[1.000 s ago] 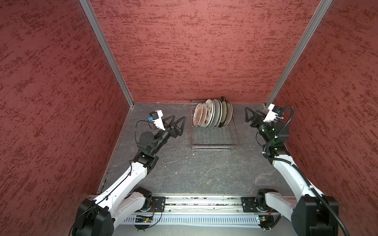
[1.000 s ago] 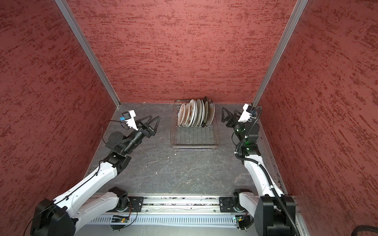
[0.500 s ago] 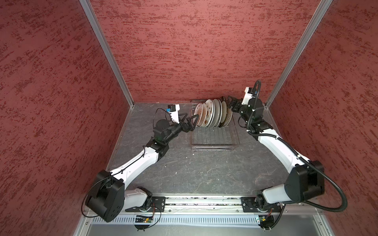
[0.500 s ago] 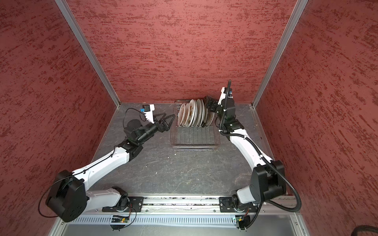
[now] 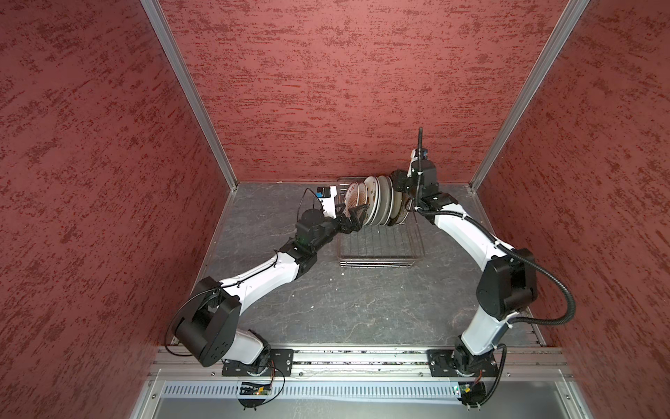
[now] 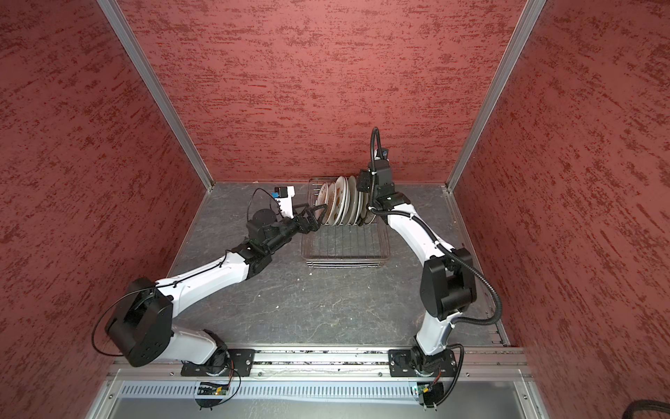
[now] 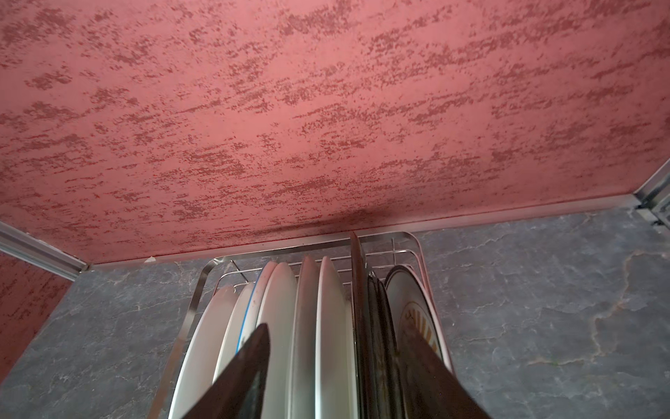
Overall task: Unload the plates from the dish rack
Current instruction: Pick up the plate from the dish rack.
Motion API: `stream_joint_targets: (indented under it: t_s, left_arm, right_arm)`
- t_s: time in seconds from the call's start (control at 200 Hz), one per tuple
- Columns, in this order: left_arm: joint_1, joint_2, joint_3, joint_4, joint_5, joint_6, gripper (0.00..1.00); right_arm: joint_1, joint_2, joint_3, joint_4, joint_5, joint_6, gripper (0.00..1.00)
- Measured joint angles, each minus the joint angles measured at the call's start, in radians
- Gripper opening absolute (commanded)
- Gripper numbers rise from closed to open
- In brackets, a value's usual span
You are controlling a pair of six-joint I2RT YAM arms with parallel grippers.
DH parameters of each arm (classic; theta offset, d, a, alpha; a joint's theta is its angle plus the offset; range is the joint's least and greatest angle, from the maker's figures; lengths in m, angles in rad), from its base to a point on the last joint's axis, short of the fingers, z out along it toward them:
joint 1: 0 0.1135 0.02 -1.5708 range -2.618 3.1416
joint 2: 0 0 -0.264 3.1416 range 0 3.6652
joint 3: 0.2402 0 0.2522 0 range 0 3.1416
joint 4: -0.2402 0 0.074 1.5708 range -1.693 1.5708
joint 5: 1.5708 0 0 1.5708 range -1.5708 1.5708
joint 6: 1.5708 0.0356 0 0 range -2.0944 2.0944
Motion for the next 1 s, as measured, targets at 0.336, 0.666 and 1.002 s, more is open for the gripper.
stream_joint_targets:
  t_s: [0.336, 0.666, 1.002]
  left_arm:
    - [0.0, 0.018, 0.0, 0.007, -0.003, -0.022, 0.99]
    - [0.0, 0.073, 0.016, -0.001, 0.01, -0.042, 0.99]
    - [0.0, 0.074, 0.016, 0.007, 0.012, -0.063, 0.99]
  right_arm:
    - [0.005, 0.15, 0.147, -0.124, 0.084, -0.004, 0.34]
    - [0.027, 0.22, 0.215, -0.199, 0.181, -0.014, 0.28]
    - [0.043, 0.236, 0.241, -0.251, 0.264, -0.03, 0.21]
